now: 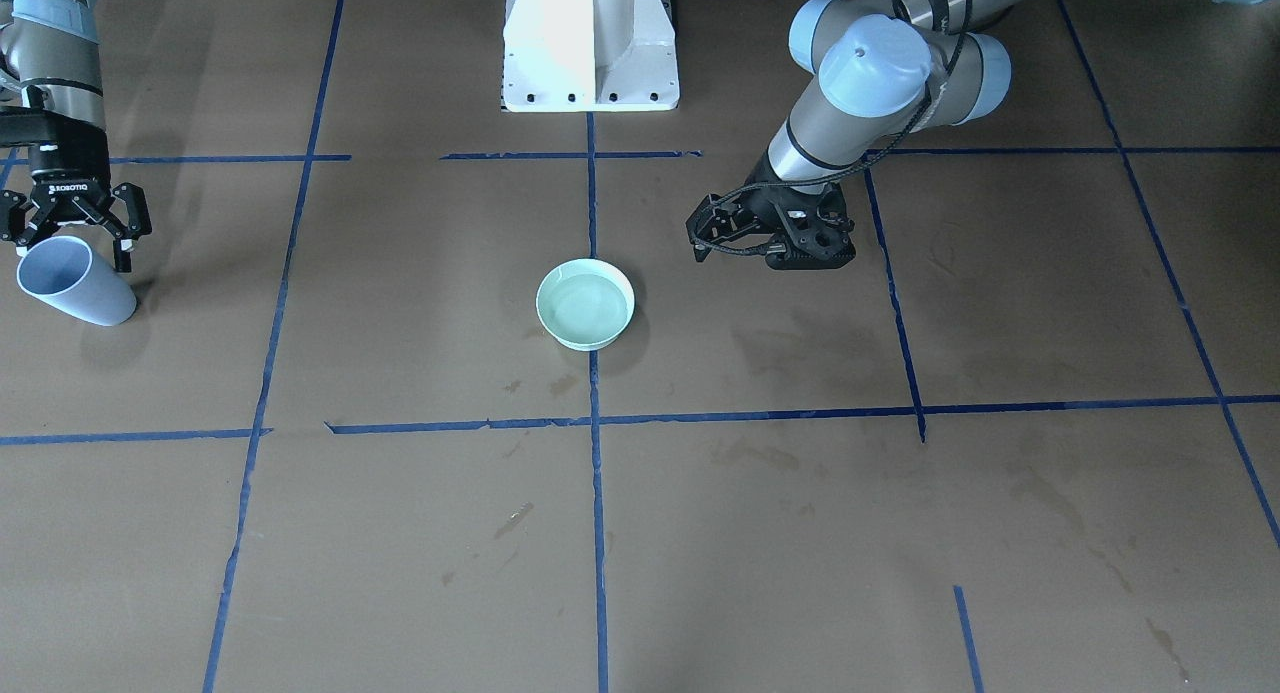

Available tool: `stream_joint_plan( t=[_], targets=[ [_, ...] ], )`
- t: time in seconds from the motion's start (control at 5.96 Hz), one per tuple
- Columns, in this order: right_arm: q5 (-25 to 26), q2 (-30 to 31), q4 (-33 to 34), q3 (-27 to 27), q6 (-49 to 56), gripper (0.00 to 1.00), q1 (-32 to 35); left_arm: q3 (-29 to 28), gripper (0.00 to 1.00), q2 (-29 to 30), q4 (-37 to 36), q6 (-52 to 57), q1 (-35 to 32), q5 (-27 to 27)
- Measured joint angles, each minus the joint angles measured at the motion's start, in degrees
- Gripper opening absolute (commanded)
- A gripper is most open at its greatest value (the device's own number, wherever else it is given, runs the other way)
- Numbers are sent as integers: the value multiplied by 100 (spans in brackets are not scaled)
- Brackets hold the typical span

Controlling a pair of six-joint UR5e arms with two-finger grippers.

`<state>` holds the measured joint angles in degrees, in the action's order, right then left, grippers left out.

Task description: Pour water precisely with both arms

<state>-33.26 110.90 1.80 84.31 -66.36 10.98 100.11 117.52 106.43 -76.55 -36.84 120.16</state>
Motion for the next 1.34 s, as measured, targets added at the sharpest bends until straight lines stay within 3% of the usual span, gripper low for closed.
stream_joint_plan(
  t=[1.34],
  targets=[
    [-66,-130,-4,-2,187,98,204,49,100,-12,-1,0,1,-159]
  ],
)
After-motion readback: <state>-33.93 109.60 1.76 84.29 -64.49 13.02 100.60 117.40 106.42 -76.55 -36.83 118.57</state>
